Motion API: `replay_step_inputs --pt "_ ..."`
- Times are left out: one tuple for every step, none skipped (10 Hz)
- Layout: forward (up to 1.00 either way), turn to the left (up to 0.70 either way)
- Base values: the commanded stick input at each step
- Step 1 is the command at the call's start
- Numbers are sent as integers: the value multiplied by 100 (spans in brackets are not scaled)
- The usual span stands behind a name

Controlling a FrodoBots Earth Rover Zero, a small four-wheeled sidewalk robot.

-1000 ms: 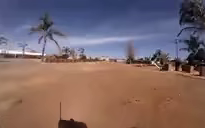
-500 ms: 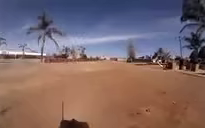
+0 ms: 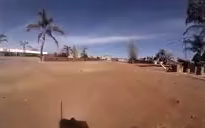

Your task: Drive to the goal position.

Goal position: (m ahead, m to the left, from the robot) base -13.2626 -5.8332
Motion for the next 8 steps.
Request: replay_step_inputs --pt "70 -7" --pt "70 0" --pt "70 0" --pt "70 0" --pt "70 0" --pt "70 0" --pt "70 0" --pt "70 0"
